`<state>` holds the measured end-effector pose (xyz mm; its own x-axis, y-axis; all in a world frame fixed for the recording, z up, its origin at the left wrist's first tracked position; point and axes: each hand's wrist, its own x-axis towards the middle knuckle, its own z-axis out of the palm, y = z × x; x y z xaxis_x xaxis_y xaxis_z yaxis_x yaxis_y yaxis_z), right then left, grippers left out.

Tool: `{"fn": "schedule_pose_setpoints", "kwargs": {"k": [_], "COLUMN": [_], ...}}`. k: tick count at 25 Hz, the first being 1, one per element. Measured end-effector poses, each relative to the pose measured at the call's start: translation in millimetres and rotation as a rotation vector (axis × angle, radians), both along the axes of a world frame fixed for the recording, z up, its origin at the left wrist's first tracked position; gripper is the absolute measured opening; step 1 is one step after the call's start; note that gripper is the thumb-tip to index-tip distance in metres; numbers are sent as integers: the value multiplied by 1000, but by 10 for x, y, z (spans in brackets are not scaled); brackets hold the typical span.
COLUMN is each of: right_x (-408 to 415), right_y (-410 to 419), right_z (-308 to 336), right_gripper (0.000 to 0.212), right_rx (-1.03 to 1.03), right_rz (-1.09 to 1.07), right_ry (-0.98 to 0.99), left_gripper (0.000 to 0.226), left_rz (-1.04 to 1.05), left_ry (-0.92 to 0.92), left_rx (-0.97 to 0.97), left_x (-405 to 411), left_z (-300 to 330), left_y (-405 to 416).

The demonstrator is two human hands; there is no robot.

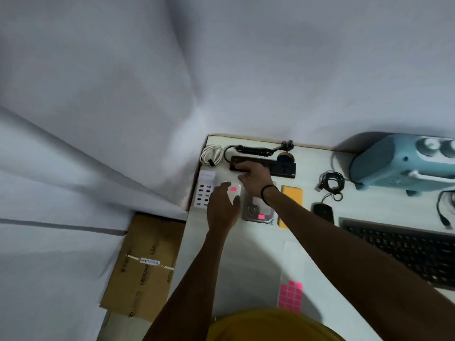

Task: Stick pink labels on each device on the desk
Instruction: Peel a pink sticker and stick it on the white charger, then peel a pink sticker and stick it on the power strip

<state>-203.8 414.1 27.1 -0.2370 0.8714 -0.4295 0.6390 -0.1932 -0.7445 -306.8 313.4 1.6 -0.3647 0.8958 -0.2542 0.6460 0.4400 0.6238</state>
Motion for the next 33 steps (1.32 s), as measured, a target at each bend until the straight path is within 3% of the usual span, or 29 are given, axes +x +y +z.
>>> {"fn": "schedule_pose_setpoints", "kwargs": {"k": [6,10,16,19,23,27,33], "right_x": [892,1524,2051,2047,2064,1946,2021], "right_y": [-826,-1781,-2995,-3181,-3201,-3287,-3307], "right_z": [226,62,-329,-440,-453,-496,-523], "right_gripper": [26,25,52,67,72,73,68], "right_rx": [22,-46,-271,-346,-345,-364,-345], "right_rz": [-189,-224,39,99,149,177,176], "right_ry": [-2,-112,-396,-415,-449,-456,-454], "left_gripper": [40,39,48,51,53,20,15], "left_rz": [-192,-323,-314,-263,-156,-42,-76], "left_ry": [-53,-120,-289,-297,-373,-456,-484], "left_rx": [-25,-198,-590,-643,-642,-645,-661], "left_x": [503,936,1247,1295,1420,1488,1636], "left_z": [68,-123,-220,-260,-287,-215,-207], "left_y": [-525,-1065,-1596,-1811,-1881,-1941,-1950]}}
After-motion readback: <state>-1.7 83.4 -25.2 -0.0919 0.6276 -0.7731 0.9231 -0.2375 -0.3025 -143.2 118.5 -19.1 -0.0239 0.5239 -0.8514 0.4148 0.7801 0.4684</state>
